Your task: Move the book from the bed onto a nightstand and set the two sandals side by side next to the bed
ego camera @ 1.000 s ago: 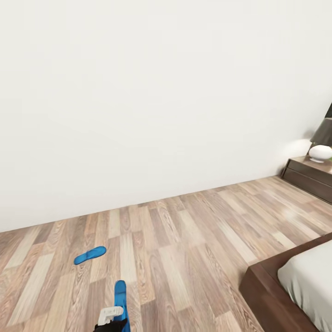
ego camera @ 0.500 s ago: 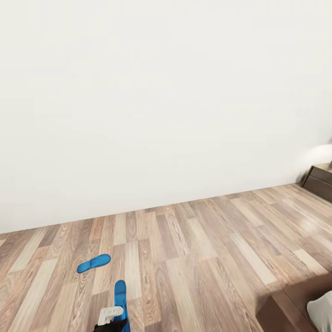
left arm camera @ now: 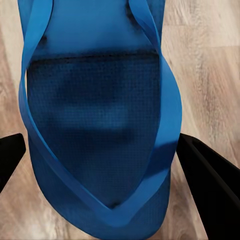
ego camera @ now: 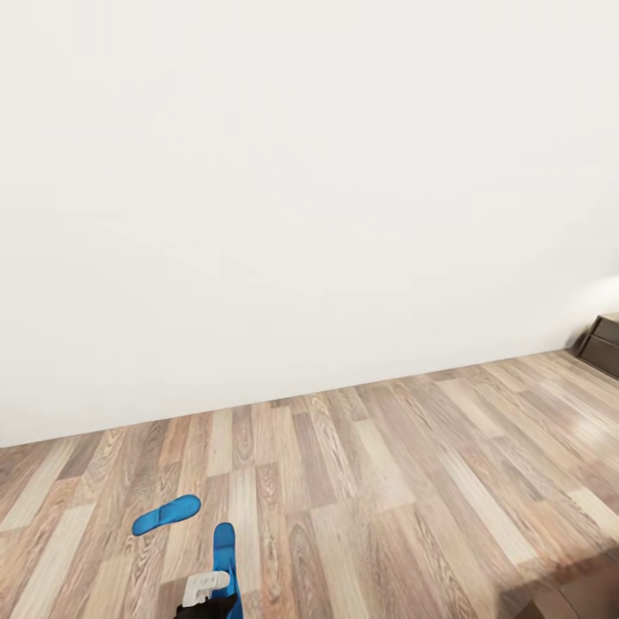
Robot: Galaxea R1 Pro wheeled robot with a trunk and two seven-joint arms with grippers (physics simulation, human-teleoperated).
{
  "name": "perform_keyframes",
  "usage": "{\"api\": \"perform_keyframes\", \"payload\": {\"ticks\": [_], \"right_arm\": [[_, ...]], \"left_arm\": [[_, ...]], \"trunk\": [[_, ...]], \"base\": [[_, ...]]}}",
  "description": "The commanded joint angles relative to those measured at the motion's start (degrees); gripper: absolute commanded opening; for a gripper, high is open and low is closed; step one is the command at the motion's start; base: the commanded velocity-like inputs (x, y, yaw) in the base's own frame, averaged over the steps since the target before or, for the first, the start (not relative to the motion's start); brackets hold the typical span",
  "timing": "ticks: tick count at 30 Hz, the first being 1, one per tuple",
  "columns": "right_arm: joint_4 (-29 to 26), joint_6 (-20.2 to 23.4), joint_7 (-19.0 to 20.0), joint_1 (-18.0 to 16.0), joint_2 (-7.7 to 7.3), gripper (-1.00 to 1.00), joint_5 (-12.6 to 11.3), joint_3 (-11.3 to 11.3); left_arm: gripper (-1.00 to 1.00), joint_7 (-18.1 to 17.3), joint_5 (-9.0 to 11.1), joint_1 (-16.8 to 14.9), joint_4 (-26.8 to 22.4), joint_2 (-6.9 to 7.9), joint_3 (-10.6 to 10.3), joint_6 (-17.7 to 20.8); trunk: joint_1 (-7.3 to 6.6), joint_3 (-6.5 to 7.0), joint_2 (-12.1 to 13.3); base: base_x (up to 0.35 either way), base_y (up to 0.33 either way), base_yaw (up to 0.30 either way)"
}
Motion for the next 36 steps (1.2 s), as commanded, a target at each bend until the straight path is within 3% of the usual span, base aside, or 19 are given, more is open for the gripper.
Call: {"api": "perform_keyframes", "payload": {"ticks": [1, 13, 36], "right_arm": [[-0.08, 0.58, 0.36, -0.02, 0.04, 1.0, -0.3, -0.34], [-0.08, 0.57, 0.37, -0.02, 0.04, 1.0, -0.34, -0.27], [-0.08, 0.57, 0.37, -0.02, 0.04, 1.0, -0.34, -0.26]], "left_arm": [[-1.0, -0.29, 0.35, -0.04, 0.08, 0.0, 0.11, -0.03], [-1.0, -0.29, 0.35, -0.06, 0.08, 0.0, 0.07, -0.03], [-1.0, -0.29, 0.35, -0.05, 0.08, -0.01, 0.11, -0.03]], "trunk": [[0.0, -0.05, -0.02], [0.0, -0.05, -0.02], [0.0, -0.05, -0.02]], "base": [[0.042, 0.0, 0.134], [0.151, 0.0, 0.22], [0.311, -0.072, 0.005]]}}
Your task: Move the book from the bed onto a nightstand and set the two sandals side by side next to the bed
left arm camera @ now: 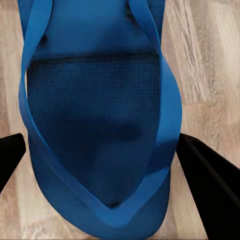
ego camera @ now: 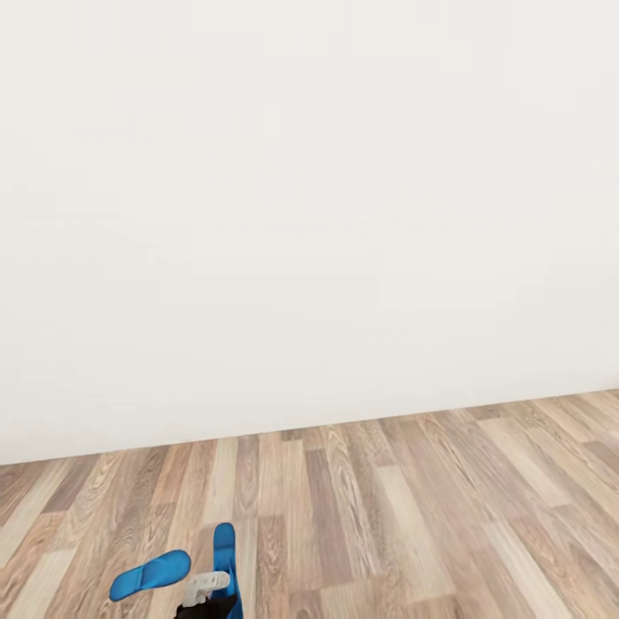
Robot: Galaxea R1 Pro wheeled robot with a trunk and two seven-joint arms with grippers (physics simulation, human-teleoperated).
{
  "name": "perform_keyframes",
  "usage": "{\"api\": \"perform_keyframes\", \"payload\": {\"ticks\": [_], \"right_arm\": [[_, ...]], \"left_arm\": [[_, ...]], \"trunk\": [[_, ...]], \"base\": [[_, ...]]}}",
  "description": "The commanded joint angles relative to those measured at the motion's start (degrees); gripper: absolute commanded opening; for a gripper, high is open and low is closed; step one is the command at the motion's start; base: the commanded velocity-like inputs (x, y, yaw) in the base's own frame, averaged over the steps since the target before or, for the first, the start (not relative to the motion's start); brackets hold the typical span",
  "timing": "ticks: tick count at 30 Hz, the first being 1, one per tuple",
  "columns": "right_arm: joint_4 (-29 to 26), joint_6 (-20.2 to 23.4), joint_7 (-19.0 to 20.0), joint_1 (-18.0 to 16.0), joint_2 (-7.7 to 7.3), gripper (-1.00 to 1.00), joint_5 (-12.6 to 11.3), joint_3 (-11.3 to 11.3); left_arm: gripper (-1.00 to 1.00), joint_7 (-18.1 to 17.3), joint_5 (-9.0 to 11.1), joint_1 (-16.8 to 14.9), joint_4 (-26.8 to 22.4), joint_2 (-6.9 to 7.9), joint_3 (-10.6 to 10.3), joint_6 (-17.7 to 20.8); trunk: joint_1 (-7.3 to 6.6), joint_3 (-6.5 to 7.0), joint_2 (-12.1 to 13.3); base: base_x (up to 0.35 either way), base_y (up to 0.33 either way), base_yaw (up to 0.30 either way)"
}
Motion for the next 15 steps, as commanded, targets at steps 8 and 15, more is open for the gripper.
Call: {"api": "perform_keyframes", "payload": {"ticks": [8, 15], "right_arm": [[-0.06, 0.56, 0.35, -0.03, 0.04, 1.0, -0.2, -0.33], [-0.06, 0.56, 0.35, -0.03, 0.04, 1.0, -0.19, -0.33]], "left_arm": [[-1.0, -0.3, 0.37, -0.02, 0.06, 0.01, 0.12, -0.03], [-1.0, -0.3, 0.37, -0.02, 0.06, 0.01, 0.12, -0.03]], "trunk": [[0.02, -0.05, -0.02], [0.02, -0.05, -0.02]], "base": [[0.305, -0.119, 0.0], [0.314, -0.035, 0.0]]}}
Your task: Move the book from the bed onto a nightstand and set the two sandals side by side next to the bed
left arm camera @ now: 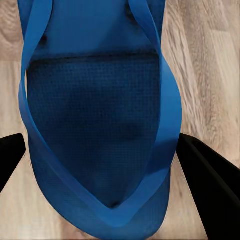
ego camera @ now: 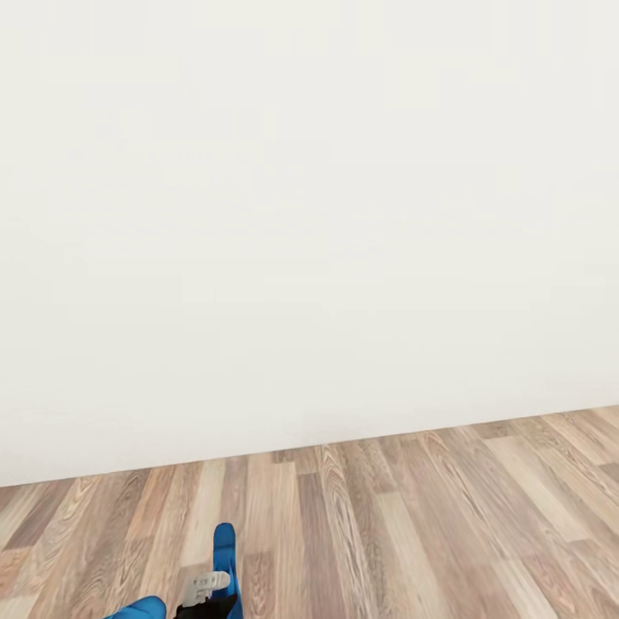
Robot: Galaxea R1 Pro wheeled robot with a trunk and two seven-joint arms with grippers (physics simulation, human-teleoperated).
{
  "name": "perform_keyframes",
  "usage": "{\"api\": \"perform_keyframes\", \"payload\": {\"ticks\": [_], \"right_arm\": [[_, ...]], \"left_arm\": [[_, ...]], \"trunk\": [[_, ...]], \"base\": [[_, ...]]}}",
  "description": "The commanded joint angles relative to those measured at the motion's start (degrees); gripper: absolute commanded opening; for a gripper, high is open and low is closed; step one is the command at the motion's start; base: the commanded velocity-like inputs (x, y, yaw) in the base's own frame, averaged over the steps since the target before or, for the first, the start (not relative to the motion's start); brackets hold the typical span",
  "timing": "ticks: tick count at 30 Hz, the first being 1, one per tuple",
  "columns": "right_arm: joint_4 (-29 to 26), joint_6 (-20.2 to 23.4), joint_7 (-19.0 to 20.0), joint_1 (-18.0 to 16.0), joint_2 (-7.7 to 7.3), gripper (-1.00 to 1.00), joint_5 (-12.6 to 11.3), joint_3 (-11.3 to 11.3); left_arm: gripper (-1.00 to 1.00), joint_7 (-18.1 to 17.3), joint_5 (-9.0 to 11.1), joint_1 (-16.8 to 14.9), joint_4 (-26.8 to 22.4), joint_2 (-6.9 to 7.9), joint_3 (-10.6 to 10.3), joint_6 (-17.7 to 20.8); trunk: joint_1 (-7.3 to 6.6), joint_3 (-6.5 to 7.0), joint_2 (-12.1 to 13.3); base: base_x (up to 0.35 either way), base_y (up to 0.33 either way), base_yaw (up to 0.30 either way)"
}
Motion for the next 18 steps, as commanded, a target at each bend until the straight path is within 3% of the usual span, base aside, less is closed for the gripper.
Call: {"api": "perform_keyframes", "payload": {"ticks": [1, 13, 18], "right_arm": [[-0.07, 0.57, 0.35, -0.03, 0.04, 1.0, -0.27, -0.34], [-0.07, 0.57, 0.35, -0.03, 0.04, 1.0, -0.27, -0.34], [-0.07, 0.57, 0.35, -0.03, 0.04, 1.0, -0.27, -0.34]], "left_arm": [[-1.0, -0.3, 0.38, -0.06, 0.07, 0.01, 0.12, -0.04], [-1.0, -0.3, 0.38, -0.07, 0.07, 0.01, 0.12, -0.04], [-1.0, -0.3, 0.38, -0.07, 0.07, 0.01, 0.12, -0.04]], "trunk": [[0.02, -0.05, -0.02], [0.02, -0.05, -0.02], [0.02, -0.05, -0.02]], "base": [[0.318, -0.004, 0.0], [0.319, -0.002, 0.0], [0.309, -0.114, 0.058]]}}
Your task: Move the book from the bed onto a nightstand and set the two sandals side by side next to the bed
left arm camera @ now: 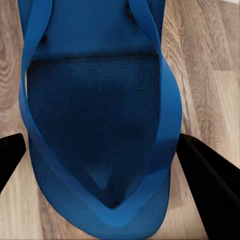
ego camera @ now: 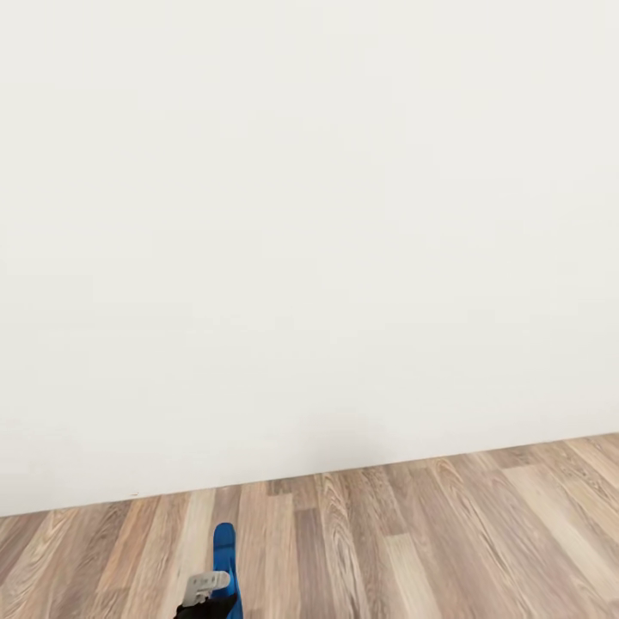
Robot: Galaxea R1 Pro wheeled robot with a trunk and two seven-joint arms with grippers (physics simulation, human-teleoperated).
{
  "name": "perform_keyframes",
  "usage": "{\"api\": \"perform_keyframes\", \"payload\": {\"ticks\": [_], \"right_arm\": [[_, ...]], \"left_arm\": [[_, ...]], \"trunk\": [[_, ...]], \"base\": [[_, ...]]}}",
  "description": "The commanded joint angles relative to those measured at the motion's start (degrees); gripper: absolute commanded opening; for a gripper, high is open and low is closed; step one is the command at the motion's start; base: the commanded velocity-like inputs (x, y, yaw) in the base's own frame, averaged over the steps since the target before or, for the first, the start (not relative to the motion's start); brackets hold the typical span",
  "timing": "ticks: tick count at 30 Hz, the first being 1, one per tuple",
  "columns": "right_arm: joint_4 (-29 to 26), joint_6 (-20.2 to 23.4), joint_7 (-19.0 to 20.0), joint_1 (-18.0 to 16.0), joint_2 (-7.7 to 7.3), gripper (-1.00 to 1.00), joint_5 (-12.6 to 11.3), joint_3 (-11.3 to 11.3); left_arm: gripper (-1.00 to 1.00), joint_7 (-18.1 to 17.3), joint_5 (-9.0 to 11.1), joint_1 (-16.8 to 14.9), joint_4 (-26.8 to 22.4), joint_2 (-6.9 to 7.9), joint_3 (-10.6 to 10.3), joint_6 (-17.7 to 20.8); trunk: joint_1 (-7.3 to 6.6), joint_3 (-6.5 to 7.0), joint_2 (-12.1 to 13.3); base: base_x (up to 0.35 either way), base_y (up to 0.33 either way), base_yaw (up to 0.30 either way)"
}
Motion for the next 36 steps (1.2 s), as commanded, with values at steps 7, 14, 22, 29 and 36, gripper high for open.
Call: {"api": "perform_keyframes", "payload": {"ticks": [7, 14, 22, 29, 36], "right_arm": [[-0.07, 0.56, 0.34, -0.02, 0.03, 1.0, -0.27, -0.33], [-0.07, 0.56, 0.31, -0.02, 0.03, 1.0, -0.27, -0.33], [-0.07, 0.56, 0.26, -0.02, 0.03, 1.0, -0.1, -0.33], [-0.07, 0.56, 0.26, -0.02, 0.03, 1.0, -0.02, -0.33], [-0.07, 0.56, 0.26, -0.02, 0.03, 1.0, -0.01, -0.33]], "left_arm": [[-1.0, -0.29, 0.38, -0.04, 0.07, 0.0, 0.12, -0.03], [-1.0, -0.29, 0.38, -0.04, 0.07, 0.0, 0.12, -0.03], [-1.0, -0.29, 0.38, -0.04, 0.07, 0.0, 0.09, -0.03], [-1.0, -0.29, 0.38, -0.05, 0.07, 0.0, 0.1, -0.03], [-1.0, -0.29, 0.38, -0.07, 0.07, 0.0, 0.11, -0.03]], "trunk": [[0.02, -0.05, -0.02], [0.02, -0.05, -0.02], [0.02, -0.05, -0.02], [0.02, -0.05, -0.02], [0.02, -0.05, -0.02]], "base": [[0.14, -0.044, 0.243], [0.006, -0.002, 0.283], [0.033, -0.03, 0.285], [0.106, -0.096, 0.285], [0.008, -0.007, 0.285]]}}
